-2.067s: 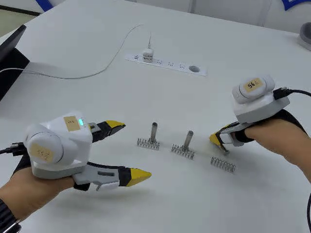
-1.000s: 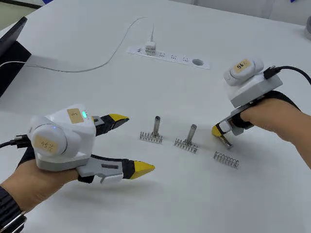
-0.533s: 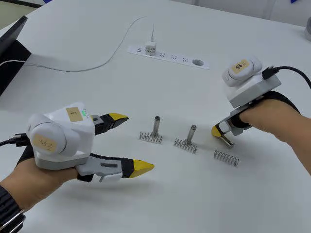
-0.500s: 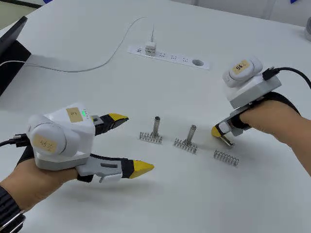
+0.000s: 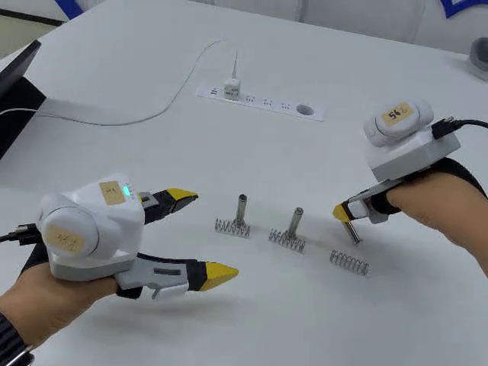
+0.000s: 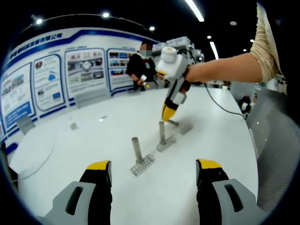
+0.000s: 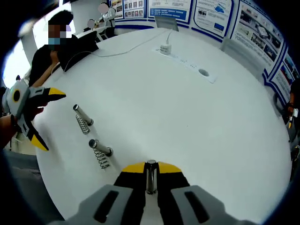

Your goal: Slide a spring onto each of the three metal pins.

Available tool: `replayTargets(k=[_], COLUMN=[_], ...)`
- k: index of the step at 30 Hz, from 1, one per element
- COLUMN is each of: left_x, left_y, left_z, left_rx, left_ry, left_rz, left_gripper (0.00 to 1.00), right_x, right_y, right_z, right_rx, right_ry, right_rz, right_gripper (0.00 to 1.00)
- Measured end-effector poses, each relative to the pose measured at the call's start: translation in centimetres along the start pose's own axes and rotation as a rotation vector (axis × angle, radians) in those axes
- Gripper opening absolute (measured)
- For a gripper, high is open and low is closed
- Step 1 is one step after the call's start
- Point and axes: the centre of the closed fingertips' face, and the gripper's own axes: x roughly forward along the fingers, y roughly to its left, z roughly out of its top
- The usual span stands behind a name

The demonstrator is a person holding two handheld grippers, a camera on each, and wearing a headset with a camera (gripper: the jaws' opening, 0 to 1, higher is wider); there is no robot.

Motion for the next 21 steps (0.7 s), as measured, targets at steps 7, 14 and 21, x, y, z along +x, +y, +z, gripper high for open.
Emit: replayTargets(k=[7,14,21], left_x=[0.0,-0.1,-0.1], left_y=[-0.1,-0.2,-0.1], left_z=[0.2,0.3,0.4], left_rx=[0.004,0.006,0.008], left_ry=[-0.005,-0.003,-0.006], left_rz=[-0.001,-0.002,-0.002], left_gripper=[0.74,0.74,0.74], right_x=[-1.0,-1.8,-2.3], right_y=[0.3,0.5,0.4], right_z=[-0.3,-0.9,-1.6], right_rx=[0.003,0.025,0.061], right_ry=[-0.031,-0.062,-0.078], right_rz=[-0.012,-0.019,-0.016], right_gripper=[0.09,0.09,0.09])
